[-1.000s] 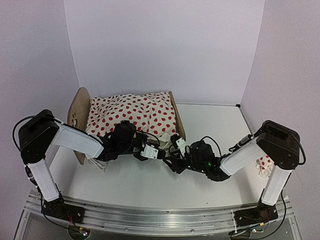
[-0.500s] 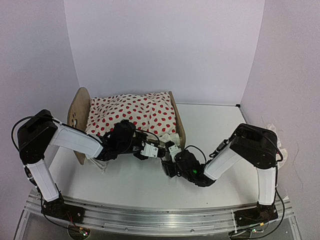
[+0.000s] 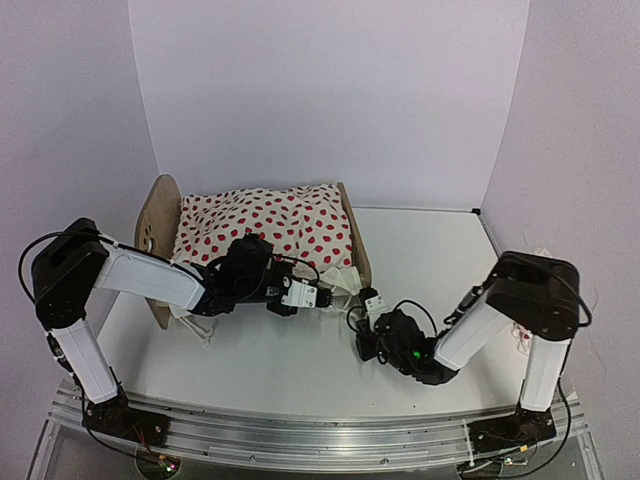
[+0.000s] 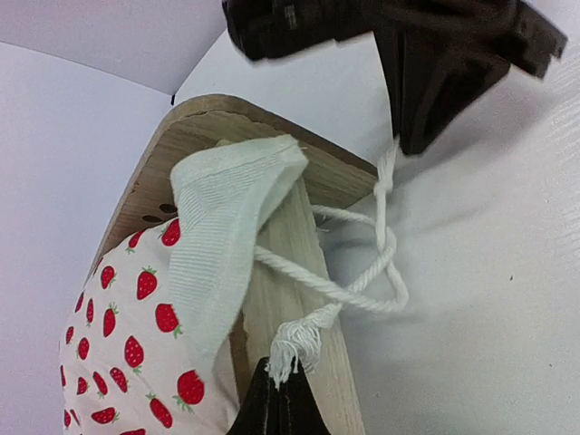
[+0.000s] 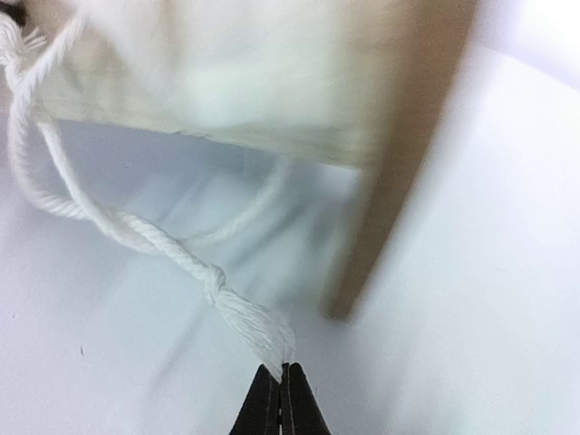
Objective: Set up the pet bed
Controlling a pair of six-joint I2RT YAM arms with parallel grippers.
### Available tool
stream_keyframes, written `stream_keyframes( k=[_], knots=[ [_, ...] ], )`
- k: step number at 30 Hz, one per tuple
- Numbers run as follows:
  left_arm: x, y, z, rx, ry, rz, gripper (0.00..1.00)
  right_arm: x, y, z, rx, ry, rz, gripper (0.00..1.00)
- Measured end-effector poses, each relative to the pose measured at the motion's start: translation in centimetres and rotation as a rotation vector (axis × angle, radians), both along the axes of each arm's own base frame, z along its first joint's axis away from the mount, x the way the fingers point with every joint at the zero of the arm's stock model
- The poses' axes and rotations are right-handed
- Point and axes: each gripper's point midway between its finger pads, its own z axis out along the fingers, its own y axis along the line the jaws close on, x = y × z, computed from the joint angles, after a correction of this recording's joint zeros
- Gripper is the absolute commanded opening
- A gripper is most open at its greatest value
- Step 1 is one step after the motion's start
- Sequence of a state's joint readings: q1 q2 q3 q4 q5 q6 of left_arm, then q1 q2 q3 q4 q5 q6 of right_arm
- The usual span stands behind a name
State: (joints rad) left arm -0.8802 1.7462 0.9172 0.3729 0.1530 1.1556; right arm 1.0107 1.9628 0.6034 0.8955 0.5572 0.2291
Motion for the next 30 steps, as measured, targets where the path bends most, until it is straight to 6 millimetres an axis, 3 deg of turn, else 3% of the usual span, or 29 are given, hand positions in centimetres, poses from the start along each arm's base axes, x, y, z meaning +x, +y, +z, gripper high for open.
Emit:
stream_keyframes(
  k=[3, 7, 11, 16, 22, 30],
  knots=[
    [0.0, 0.5, 1.4, -0.002, 0.027, 0.019, 0.0, -1.0, -2.6, 3.0, 0.002, -0.027, -0.032, 0.0],
    [-0.1, 2.2, 3.0, 0.003, 0.036, 0.061, 0.0, -0.7, -4.5, 9.2, 0.059, -0.111, -0.078, 0.0],
    [-0.3, 3.9, 1.7, 0.045, 0.083, 0.112, 0.0, -0.1, -7.6, 12.5, 0.071, -0.158, -0.137, 0.0],
    [-1.1, 5.3, -0.9, 0.107, 0.14, 0.132, 0.0, 1.5, -12.8, 14.1, 0.004, -0.178, -0.232, 0.0],
    [-2.3, 6.7, -3.5, 0.181, 0.197, 0.135, 0.0, 3.3, -16.0, 13.7, -0.115, -0.157, -0.268, 0.0],
    [-2.8, 7.0, -5.4, 0.221, 0.25, 0.141, 0.0, 4.4, -14.1, 14.4, -0.134, -0.126, -0.176, 0.0]
  ],
)
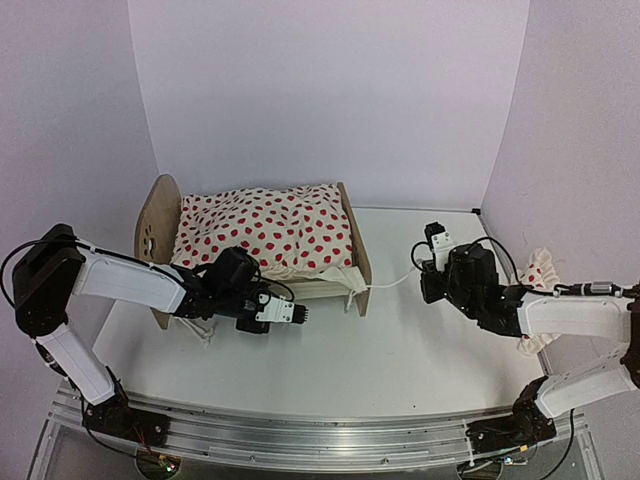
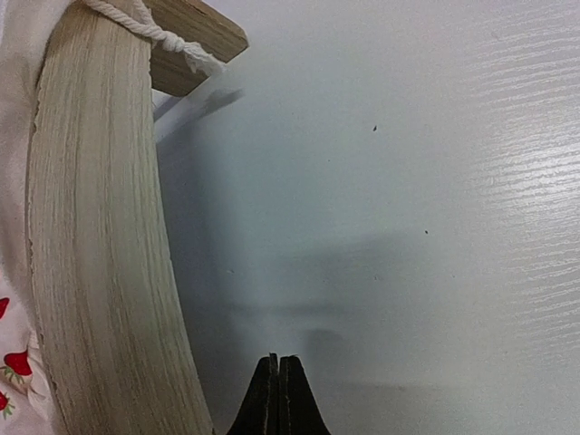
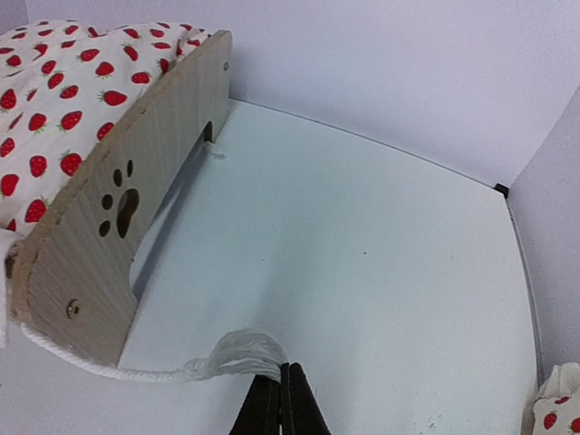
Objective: Set up the pet bed
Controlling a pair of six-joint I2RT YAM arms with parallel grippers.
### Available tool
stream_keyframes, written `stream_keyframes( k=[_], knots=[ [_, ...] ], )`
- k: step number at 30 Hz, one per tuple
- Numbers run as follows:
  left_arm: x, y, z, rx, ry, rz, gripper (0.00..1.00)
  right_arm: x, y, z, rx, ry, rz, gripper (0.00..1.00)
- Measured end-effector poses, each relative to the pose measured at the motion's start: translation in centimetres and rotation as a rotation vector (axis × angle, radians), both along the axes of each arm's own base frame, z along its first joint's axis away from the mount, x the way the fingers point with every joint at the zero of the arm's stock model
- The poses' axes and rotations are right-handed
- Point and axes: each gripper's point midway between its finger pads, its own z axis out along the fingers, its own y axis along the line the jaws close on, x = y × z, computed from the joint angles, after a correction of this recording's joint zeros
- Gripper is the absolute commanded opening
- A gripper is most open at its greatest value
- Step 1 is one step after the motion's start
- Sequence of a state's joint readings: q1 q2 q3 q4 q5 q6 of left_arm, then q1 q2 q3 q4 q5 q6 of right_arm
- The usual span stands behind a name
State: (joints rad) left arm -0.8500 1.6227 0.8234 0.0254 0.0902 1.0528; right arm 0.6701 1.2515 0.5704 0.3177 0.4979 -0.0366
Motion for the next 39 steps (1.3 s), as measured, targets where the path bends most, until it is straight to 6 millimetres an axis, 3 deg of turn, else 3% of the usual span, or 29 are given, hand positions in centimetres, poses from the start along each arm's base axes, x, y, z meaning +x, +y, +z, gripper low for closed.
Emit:
stream_keyframes(
  k=[3, 6, 8, 9, 12, 15, 19, 22, 25, 36, 39],
  knots=[
    [-0.3, -0.2, -0.3, -0.003, 0.016, -0.006, 0.0, -0.1, 1.2, 0.0, 0.026, 0.029, 0.052, 0.0],
    [-0.7, -0.6, -0.8, -0.01, 0.045, -0.004, 0.18, -0.5, 2.1, -0.6, 0.055, 0.07, 0.093, 0.0],
    [-1.0, -1.5, -0.8, -0.039, 0.092, 0.013, 0.22, -0.9, 2.6, -1.1, 0.076, 0.098, 0.119, 0.0],
    [-1.2, -2.2, -0.8, -0.066, 0.133, 0.038, 0.22, -1.0, 2.8, -1.2, 0.085, 0.109, 0.128, 0.0],
    [-1.2, -5.7, 0.5, -0.233, 0.318, 0.162, 0.43, -1.4, 3.4, -1.7, 0.111, 0.141, 0.153, 0.0],
    [-1.1, -8.7, 1.9, -0.446, 0.532, 0.318, 0.56, -1.7, 3.9, -1.8, 0.14, 0.16, 0.173, 0.0],
    [-0.9, -10.7, 0.1, -0.597, 0.726, 0.499, 0.65, -2.0, 4.4, -1.8, 0.166, 0.174, 0.195, 0.0],
    [-0.5, -11.5, -2.3, -0.652, 0.763, 0.604, 0.68, -2.1, 4.7, -1.7, 0.178, 0.177, 0.21, 0.0],
    [0.3, -12.0, -3.5, -0.705, 0.738, 0.658, 0.68, -2.1, 5.1, -1.3, 0.194, 0.168, 0.226, 0.0],
    [3.6, -13.8, -3.2, -0.919, 0.604, 0.743, 0.57, -2.3, 5.9, -0.7, 0.223, 0.157, 0.27, 0.0],
    [4.3, -13.9, -3.1, -0.953, 0.583, 0.768, 0.45, -2.3, 6.0, -0.7, 0.225, 0.157, 0.277, 0.0]
  ],
)
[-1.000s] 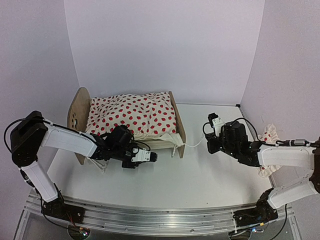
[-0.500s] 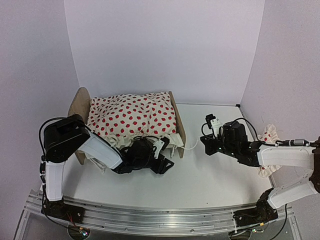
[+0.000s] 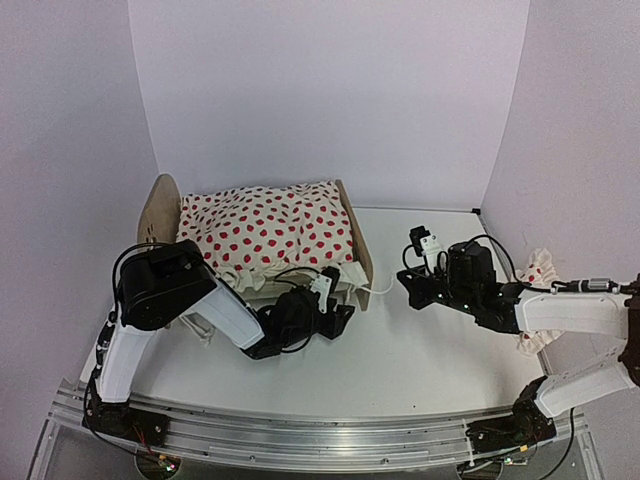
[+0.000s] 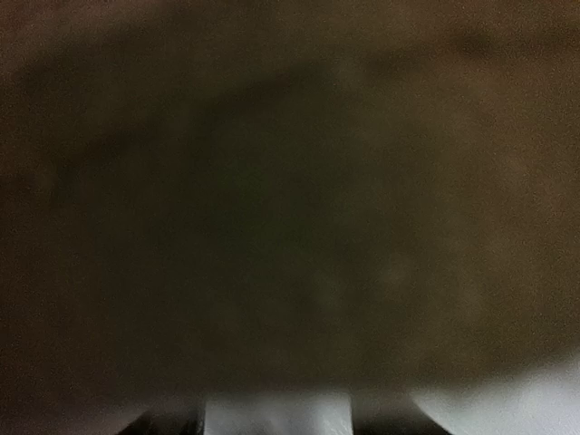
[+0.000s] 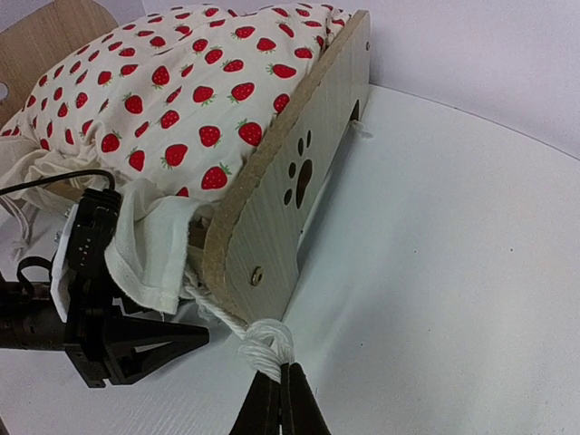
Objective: Set up the pet bed
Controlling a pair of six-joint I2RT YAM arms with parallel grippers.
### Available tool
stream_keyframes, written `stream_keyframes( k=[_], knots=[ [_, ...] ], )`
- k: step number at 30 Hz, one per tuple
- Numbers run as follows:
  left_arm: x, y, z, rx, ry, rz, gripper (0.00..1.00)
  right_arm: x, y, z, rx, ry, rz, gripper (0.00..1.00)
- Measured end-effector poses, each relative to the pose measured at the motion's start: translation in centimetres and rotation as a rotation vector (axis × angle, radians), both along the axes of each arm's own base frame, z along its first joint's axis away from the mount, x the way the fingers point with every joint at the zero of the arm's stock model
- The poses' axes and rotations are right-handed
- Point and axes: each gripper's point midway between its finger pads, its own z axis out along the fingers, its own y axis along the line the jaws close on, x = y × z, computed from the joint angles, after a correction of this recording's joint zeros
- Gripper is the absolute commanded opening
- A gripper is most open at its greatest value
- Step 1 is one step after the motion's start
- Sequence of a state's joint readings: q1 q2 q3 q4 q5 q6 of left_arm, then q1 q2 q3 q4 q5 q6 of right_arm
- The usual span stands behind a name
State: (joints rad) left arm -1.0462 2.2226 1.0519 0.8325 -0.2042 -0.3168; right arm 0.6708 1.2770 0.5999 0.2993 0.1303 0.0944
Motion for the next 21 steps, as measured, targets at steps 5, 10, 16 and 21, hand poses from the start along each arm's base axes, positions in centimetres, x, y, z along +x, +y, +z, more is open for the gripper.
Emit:
stream_keyframes(
  k=[5, 10, 16, 21],
  knots=[
    [1.2, -0.5, 0.6, -0.052, -0.034, 0.049, 0.11, -0.1, 0.0, 0.6, 0.012, -0.011, 0.004, 0.0],
    [2.0, -1.0, 1.9, -0.114, -0.072, 0.065, 0.0, -0.2, 0.0, 1.2, 0.021, -0.022, 0.004, 0.0],
    [1.8, -1.1, 2.1, -0.121, -0.087, 0.049, 0.0, -0.3, -0.2, 1.7, 0.03, -0.032, 0.001, 0.0],
    [-0.1, 0.6, -0.1, -0.06, 0.025, 0.018, 0.0, -0.3, -0.5, 1.7, -0.004, -0.033, -0.003, 0.0]
  ],
)
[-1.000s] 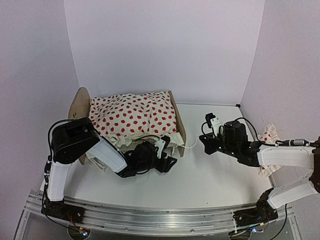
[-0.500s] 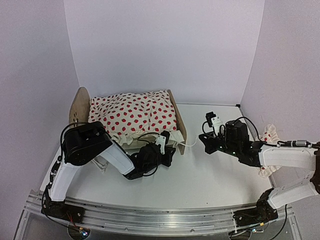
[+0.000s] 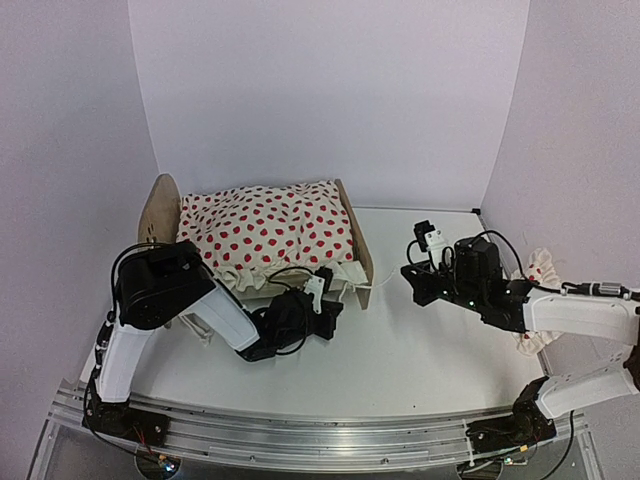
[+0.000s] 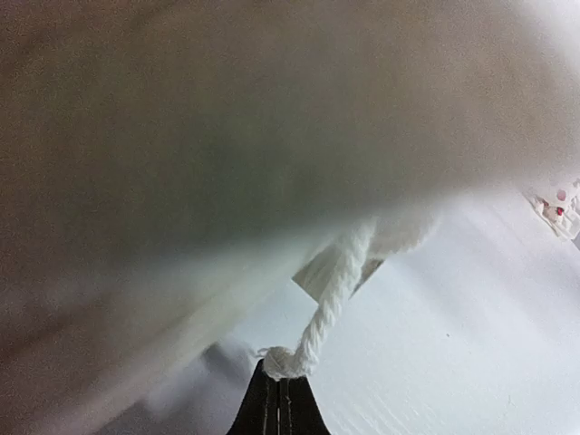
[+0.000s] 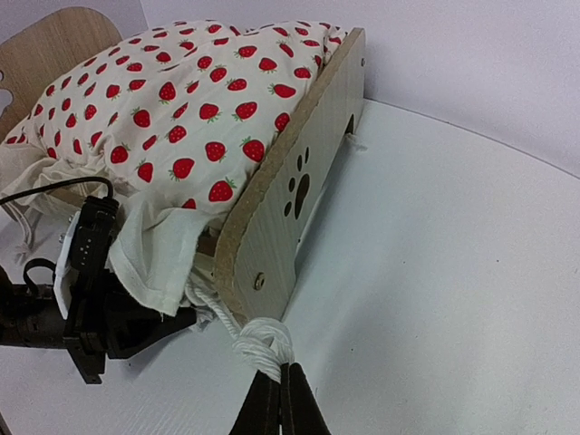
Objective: Set up the pet bed
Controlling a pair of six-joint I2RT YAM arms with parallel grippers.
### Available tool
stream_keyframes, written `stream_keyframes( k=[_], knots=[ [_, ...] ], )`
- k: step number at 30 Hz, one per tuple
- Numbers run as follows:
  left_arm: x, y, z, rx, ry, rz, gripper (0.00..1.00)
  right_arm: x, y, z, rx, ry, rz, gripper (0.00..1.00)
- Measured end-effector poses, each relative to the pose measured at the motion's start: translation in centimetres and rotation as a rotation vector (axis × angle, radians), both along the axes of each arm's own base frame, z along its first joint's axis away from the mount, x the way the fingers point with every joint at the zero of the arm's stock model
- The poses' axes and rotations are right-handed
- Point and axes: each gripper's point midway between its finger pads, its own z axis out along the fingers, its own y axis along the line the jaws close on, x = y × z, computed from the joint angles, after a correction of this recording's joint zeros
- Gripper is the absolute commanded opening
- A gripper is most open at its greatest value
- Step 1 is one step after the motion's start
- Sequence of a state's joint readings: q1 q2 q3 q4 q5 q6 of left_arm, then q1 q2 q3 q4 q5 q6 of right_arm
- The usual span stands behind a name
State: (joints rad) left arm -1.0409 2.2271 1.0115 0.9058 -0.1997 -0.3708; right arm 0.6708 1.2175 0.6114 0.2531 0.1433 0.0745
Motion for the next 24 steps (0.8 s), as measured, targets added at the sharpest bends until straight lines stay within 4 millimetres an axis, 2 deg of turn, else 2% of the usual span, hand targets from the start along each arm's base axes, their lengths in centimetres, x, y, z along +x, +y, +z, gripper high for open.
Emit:
stream_keyframes(
  k=[1, 3, 7, 8, 11, 19, 20, 21, 22, 23, 24],
  knots=[
    [-0.3, 0.3, -0.1, 0.007, 0.024, -0.003, 0.0, 0.1, 0.0, 0.3, -0.011, -0.003, 0.002, 0.0],
    [-1.2, 0.9, -0.1, 0.022, 0.074, -0.014, 0.0, 0.5, 0.2, 2.5, -0.031, -0.036, 0.011, 0.0],
    [-2.4, 1.8, 0.1, 0.032, 0.135, -0.036, 0.0, 1.2, 0.6, 10.5, -0.001, -0.19, 0.028, 0.0],
    [-2.5, 1.6, 0.4, 0.02, 0.139, -0.041, 0.0, 1.0, 0.8, 11.4, -0.003, -0.205, 0.041, 0.0],
    [-2.8, 1.6, 0.3, 0.018, 0.16, -0.05, 0.0, 0.6, 0.9, 11.2, -0.039, -0.205, 0.061, 0.0],
    [-3.0, 1.9, -0.4, 0.034, 0.166, -0.054, 0.02, 1.1, 0.6, 9.8, -0.088, -0.182, 0.044, 0.0],
    [-3.0, 1.9, -0.5, 0.036, 0.166, -0.054, 0.09, 1.1, 0.7, 9.5, -0.088, -0.168, 0.047, 0.0],
    [-3.0, 1.9, -0.5, 0.038, 0.167, -0.056, 0.24, 1.1, 0.9, 8.9, -0.082, -0.144, 0.054, 0.03],
    [-3.1, 1.8, -0.6, 0.042, 0.167, -0.06, 0.39, 0.9, 1.2, 8.2, -0.072, -0.11, 0.064, 0.14],
    [-3.2, 1.8, -0.7, 0.046, 0.168, -0.065, 0.46, 0.6, 1.5, 7.3, -0.063, -0.065, 0.078, 0.37],
    [-3.3, 1.8, -0.8, 0.05, 0.171, -0.071, 0.52, 0.2, 1.8, 6.1, -0.053, -0.009, 0.096, 0.69]
  ],
)
